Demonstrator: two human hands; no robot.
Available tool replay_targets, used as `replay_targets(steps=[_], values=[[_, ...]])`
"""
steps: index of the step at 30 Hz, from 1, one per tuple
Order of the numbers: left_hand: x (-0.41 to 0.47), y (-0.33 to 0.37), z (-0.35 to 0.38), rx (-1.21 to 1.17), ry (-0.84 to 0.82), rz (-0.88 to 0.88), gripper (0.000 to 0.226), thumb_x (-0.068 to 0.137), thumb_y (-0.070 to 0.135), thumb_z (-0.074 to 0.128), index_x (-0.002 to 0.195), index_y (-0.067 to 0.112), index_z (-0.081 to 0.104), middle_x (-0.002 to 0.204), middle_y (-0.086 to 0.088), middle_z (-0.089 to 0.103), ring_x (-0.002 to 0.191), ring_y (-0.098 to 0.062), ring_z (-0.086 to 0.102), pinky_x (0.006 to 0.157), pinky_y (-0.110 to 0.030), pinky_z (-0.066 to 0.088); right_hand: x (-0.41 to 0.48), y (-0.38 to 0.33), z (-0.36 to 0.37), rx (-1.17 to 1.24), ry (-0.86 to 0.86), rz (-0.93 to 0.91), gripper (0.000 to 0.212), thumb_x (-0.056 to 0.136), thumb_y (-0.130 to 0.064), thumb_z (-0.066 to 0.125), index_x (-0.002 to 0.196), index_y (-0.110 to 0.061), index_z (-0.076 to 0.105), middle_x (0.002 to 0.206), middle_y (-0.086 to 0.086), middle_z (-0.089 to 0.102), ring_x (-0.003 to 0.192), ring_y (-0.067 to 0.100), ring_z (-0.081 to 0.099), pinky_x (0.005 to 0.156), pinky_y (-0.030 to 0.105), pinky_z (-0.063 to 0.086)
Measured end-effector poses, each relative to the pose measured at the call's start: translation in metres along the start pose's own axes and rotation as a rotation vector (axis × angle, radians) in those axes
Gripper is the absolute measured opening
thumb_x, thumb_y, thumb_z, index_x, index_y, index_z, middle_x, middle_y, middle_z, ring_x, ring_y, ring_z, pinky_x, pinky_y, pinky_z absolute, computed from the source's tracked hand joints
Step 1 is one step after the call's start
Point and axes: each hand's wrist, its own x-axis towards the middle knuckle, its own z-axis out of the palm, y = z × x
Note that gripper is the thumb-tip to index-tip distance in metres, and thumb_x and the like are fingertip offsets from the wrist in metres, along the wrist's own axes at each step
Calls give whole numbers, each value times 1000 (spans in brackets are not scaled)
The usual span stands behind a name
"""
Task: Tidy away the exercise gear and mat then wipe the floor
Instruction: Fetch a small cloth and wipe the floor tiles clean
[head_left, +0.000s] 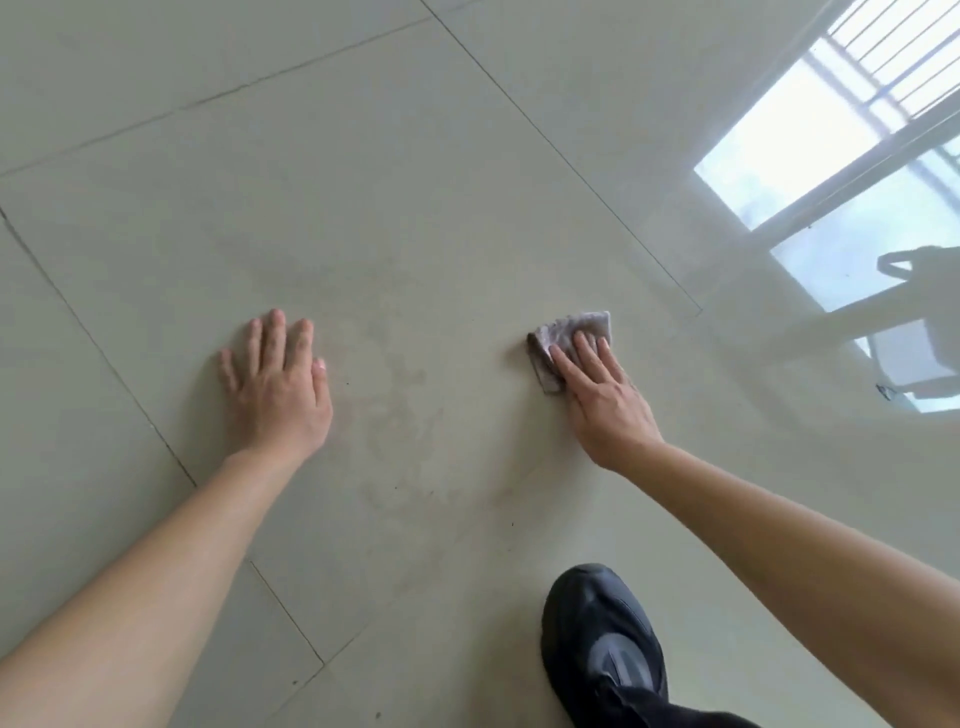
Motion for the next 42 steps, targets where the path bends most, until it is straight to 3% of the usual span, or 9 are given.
replay_targets(steps=[9,11,19,22,28,31,37,39,42], values=[[-4,23,1,-27,4,-35,53,93,11,48,146,13,42,161,-14,20,148,-35,16,114,-63,8,-92,-68,61,-127,-208,-864,63,97,-16,45,155,-34,31,167,2,10,154,24,-7,126,43,5],[-6,27,3,-15,-8,-7,55,92,9,50,146,13,42,161,-14,20,148,-34,16,114,-64,9,-70,-45,46,-109,-169,-769,65,96,-13,41,156,-34,28,167,-1,9,154,21,-6,126,39,3],[0,41,0,26,-37,101,57,90,10,53,147,12,41,161,-13,21,148,-34,16,114,-62,10,6,74,-10,97,75,372,61,102,-20,32,159,-35,13,168,2,-1,154,28,-4,125,41,10],[5,47,2,42,-50,117,56,95,18,49,149,12,37,162,-12,20,148,-32,16,115,-60,10,4,28,4,85,101,283,64,100,-18,35,158,-34,15,168,6,4,154,33,-4,125,41,7],[10,36,5,28,-14,70,58,99,25,46,151,5,30,162,-16,17,149,-35,12,115,-62,6,4,-34,15,-48,-87,-519,58,101,-17,41,155,-36,29,167,2,12,155,25,0,125,39,0],[10,21,5,43,-31,50,55,99,24,47,149,5,34,161,-15,21,148,-35,16,114,-63,10,36,24,-9,3,67,-201,61,98,-11,41,153,-35,34,166,6,18,154,28,11,124,41,15],[18,7,-11,52,-74,107,52,96,24,36,145,11,46,157,-8,35,143,-31,31,109,-54,26,83,103,-46,173,88,600,56,105,-24,30,158,-32,18,168,3,-1,154,28,-7,125,37,2],[23,8,-17,54,-65,105,52,93,23,35,140,13,52,153,-5,42,140,-28,38,105,-53,32,97,74,-40,169,115,640,59,103,-23,30,159,-30,14,168,5,-4,154,29,-9,124,37,-2],[30,10,-27,-5,6,75,56,81,24,34,127,15,65,141,-5,57,125,-31,53,94,-49,39,112,-5,-27,122,139,373,60,101,-22,33,158,-34,18,168,1,0,154,27,-7,125,38,0]])
